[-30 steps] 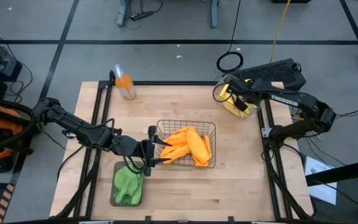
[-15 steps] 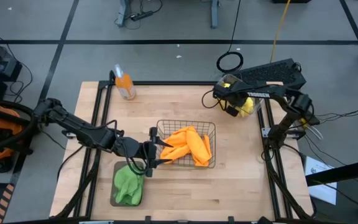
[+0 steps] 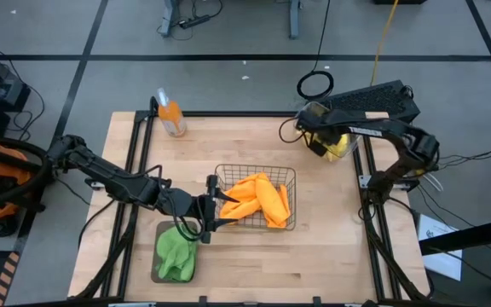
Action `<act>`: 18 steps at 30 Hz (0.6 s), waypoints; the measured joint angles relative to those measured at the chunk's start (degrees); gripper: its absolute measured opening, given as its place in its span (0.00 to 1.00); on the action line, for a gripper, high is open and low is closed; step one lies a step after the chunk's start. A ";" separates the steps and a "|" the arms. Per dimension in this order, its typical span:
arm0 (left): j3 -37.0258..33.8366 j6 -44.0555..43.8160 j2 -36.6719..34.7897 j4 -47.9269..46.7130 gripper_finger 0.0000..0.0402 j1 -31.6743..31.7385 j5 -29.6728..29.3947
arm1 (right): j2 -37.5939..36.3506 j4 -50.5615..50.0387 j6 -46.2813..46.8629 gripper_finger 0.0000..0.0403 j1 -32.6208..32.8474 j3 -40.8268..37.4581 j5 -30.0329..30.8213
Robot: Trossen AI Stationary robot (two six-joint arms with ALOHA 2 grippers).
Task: Sort microfiber towel by color & place in baskets
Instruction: Put the yellow microfiber towel into the transparent bin
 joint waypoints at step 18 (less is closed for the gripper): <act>0.00 -0.38 0.00 -0.16 0.60 0.00 0.00 | -8.74 -0.98 -3.16 0.73 -0.40 0.07 -5.66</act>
